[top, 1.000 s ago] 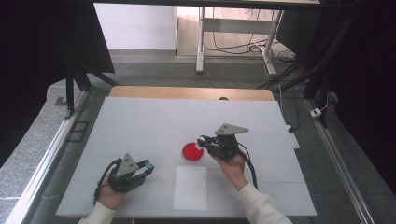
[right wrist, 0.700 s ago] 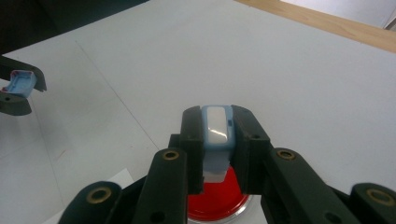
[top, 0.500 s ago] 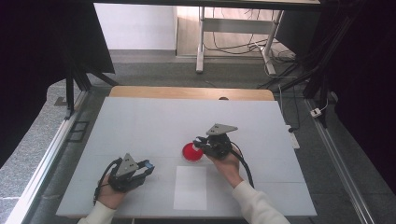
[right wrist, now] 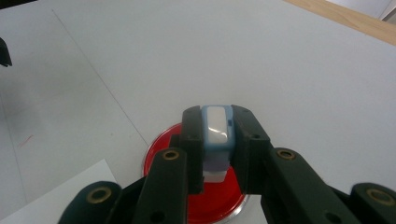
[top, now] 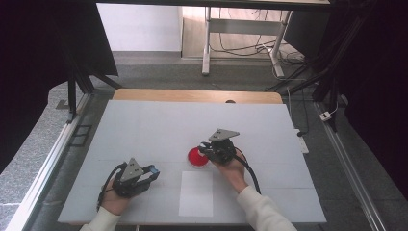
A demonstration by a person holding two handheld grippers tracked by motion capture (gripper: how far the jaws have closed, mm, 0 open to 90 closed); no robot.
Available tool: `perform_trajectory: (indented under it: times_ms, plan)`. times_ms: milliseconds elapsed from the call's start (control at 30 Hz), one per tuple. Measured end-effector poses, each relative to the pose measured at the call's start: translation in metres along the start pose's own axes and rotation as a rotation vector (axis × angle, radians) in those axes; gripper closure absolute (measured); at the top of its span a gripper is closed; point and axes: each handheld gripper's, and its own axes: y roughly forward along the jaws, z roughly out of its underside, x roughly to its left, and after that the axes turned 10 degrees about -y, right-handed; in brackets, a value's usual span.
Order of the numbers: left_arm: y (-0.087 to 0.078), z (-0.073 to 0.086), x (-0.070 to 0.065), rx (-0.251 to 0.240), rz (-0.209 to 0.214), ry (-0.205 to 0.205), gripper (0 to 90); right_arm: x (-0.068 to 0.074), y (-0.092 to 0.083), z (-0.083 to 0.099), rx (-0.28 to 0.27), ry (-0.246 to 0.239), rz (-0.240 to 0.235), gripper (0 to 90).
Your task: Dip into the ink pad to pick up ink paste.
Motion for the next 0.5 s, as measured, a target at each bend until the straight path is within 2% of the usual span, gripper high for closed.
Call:
perform_trajectory:
  times_ms: [500]
  plan:
    - [0.0002,0.0001,0.0003,0.002,0.000,0.002,65.2,-0.0031,0.0052,0.0034,0.013,0.008,0.005,75.3]
